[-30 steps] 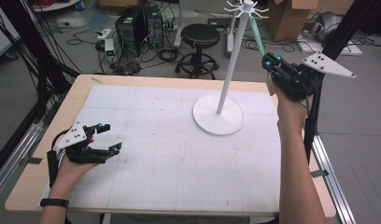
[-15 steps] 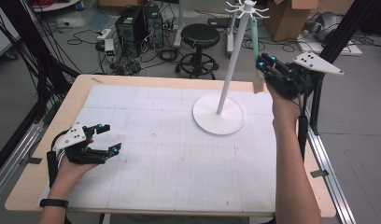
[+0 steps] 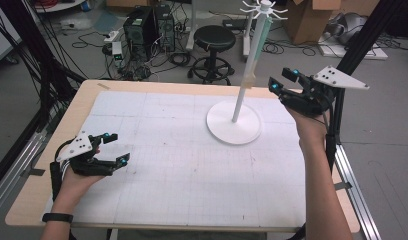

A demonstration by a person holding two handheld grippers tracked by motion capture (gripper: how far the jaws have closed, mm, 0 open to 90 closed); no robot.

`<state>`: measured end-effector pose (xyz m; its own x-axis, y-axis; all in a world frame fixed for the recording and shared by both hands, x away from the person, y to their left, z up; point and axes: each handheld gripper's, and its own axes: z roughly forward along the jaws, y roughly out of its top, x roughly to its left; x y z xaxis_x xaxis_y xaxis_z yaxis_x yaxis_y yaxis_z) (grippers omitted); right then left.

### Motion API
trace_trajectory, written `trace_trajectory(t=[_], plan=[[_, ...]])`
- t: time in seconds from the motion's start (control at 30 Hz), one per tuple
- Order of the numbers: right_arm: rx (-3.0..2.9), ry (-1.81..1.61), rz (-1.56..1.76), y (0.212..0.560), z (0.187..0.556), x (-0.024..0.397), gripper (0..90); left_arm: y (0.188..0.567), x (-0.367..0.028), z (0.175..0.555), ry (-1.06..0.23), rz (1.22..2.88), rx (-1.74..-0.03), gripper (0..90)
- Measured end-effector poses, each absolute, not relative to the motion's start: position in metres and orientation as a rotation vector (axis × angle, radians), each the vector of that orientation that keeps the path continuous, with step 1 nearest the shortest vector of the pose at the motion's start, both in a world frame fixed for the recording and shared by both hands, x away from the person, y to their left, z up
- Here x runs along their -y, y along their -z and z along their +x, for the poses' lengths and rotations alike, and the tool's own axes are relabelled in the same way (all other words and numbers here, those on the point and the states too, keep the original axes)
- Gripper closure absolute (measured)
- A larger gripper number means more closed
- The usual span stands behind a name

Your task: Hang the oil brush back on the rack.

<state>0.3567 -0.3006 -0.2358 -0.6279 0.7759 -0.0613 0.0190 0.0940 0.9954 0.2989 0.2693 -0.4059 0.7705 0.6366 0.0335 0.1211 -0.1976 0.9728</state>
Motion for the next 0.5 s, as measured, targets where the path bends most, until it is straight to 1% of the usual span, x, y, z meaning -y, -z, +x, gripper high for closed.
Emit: trace_trajectory(t=[0.07,0.1,0.13,0.2,0.23,0.27,0.3,0.4,0.43,0.5], plan=[[-1.798,-1.582,0.767,0.243,0.354,0.301,36.2,0.406,-0.269,0.299,-0.523,1.734,-0.600,18.0],[-1.798,-1.582,0.767,0.243,0.354,0.301,36.2,0.407,-0.270,0.299,-0.526,1.740,-0.600,18.0],[-1.826,-1.592,0.761,0.252,0.351,0.303,32.9,0.407,-0.270,0.299,-0.534,1.745,-0.605,17.9],[-1.843,-1.604,0.763,0.261,0.348,0.305,29.9,0.407,-0.270,0.299,-0.537,1.746,-0.605,17.9],[-1.843,-1.604,0.763,0.261,0.348,0.305,29.9,0.407,-0.271,0.299,-0.538,1.742,-0.605,17.9],[-1.862,-1.606,0.765,0.272,0.343,0.306,28.4,0.407,-0.271,0.299,-0.544,1.740,-0.607,17.8],[-1.862,-1.606,0.765,0.272,0.343,0.306,28.4,0.407,-0.271,0.299,-0.544,1.738,-0.607,17.8],[-1.897,-1.608,0.767,0.290,0.336,0.306,24.4,0.407,-0.273,0.299,-0.551,1.737,-0.611,17.8],[-1.911,-1.614,0.764,0.302,0.330,0.307,22.5,0.407,-0.273,0.298,-0.557,1.738,-0.613,17.8],[-1.917,-1.621,0.773,0.308,0.327,0.308,21.1,0.407,-0.274,0.299,-0.563,1.737,-0.619,17.8]])
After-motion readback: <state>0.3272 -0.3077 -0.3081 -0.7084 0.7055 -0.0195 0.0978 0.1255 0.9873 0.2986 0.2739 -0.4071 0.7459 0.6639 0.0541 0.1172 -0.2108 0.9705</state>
